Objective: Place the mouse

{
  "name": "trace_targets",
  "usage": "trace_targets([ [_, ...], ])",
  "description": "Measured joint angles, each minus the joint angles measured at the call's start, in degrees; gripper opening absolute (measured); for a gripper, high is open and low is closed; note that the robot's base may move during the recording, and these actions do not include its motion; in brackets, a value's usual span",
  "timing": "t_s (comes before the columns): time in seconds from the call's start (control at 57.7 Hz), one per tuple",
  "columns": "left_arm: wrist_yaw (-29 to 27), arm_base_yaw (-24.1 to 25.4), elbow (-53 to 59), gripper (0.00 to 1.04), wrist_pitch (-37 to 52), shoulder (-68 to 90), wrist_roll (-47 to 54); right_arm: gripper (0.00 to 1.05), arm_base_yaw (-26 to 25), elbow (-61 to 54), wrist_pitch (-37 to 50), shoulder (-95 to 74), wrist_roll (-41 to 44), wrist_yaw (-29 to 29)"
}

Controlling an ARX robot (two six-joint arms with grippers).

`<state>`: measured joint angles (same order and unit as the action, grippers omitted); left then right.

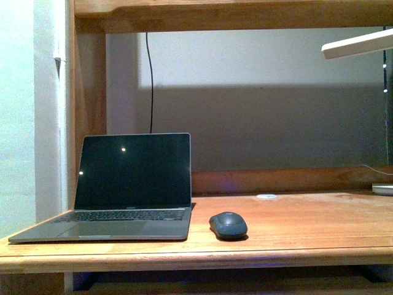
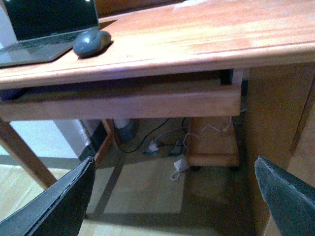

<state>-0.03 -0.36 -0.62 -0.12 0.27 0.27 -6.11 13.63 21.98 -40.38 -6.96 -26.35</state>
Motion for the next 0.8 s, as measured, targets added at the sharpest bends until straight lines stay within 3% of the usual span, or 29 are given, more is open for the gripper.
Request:
trace_targets([
  [0.069, -0.02, 0.00, 0.00, 0.97, 0.00, 0.00, 0.00, 0.97, -0.81, -3.28, -6.75, 9.57, 0.09, -0.94],
  [0.156, -0.07, 0.00, 0.00, 0.97, 0.00, 0.00, -0.02, 0.82, 4.68, -6.14, -14.01, 21.27, 3.93, 17.79],
  [0.243, 0.00, 0.00, 0.00, 0.97, 0.00, 0.00, -0.02, 0.68, 5.60, -7.39, -21.73, 31.19, 5.29, 25.44],
  [0.433, -0.04, 0.00, 0.00, 0.97, 0.00, 0.00, -0.02, 0.37, 5.90, -8.79, -22.45, 35.95, 6.38, 26.14],
  [0.589, 0.00, 0.00, 0.00, 0.97, 0.00, 0.00, -0.02, 0.04, 5.90, -9.99, -22.43, 37.07, 6.58, 26.18],
  [0.797, -0.02, 0.00, 0.00, 0.97, 0.00, 0.00, -0.02, 0.03, 5.90, -12.74, -22.23, 39.54, 6.78, 26.29],
])
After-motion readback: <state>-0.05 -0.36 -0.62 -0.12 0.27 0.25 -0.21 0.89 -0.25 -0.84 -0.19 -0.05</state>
